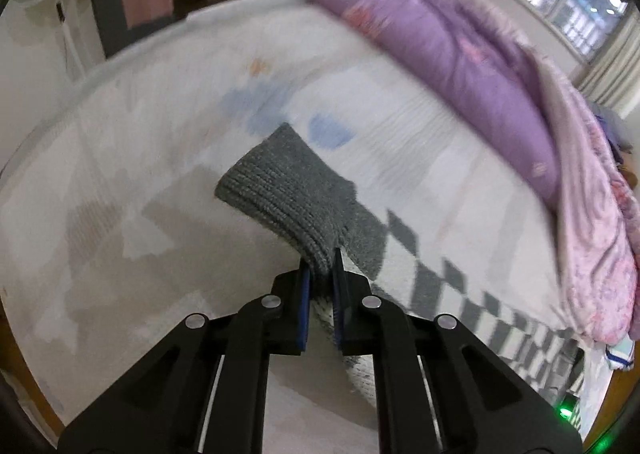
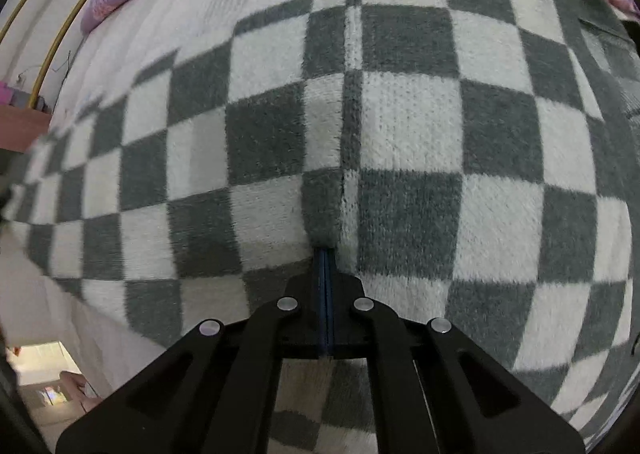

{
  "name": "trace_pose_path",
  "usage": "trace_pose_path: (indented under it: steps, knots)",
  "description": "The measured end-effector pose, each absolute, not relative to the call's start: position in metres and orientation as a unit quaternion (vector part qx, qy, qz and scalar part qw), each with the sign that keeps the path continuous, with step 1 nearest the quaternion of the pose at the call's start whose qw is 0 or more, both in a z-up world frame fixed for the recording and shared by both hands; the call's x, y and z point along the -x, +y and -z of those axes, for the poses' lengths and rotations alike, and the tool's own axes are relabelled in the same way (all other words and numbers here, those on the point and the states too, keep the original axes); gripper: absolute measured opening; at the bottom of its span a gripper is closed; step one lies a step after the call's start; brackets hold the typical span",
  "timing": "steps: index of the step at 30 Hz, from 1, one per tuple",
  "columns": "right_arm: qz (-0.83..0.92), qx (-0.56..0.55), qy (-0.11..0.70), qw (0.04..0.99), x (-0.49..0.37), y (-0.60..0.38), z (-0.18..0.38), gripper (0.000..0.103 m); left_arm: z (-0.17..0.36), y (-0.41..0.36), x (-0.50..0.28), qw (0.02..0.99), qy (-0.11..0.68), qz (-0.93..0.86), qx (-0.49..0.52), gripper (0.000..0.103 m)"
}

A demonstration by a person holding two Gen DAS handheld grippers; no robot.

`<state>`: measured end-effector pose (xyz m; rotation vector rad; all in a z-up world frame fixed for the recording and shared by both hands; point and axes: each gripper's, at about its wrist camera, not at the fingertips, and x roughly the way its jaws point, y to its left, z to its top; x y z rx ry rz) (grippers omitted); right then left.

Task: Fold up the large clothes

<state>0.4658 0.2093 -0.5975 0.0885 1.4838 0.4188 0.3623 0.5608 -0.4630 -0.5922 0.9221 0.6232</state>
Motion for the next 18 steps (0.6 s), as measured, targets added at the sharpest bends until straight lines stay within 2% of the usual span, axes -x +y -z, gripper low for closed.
trace_pose_path:
  steps: [4,7,10,18]
  knots:
    - [-0.213,-0.063,0.681,0.698,-0.476,0.202,0.589,0.0,0.406,0.503,-0.37,0.844,0.402,-0.264,0.238,0.009]
    - [-0.226,-0.118,0.663,0.704,-0.479,0.158,0.565,0.0,0.368,0.449,-0.38,0.865,0.385,-0.241,0.214,0.009]
    - [-0.221,-0.15,0.652,0.71,-0.478,0.106,0.545,0.001,0.339,0.364,-0.401,0.889,0.367,-0.196,0.19,0.009]
    - [-0.142,-0.161,0.625,0.75,-0.471,-0.102,0.503,0.004,0.344,0.128,-0.464,0.902,0.386,-0.07,0.182,0.009]
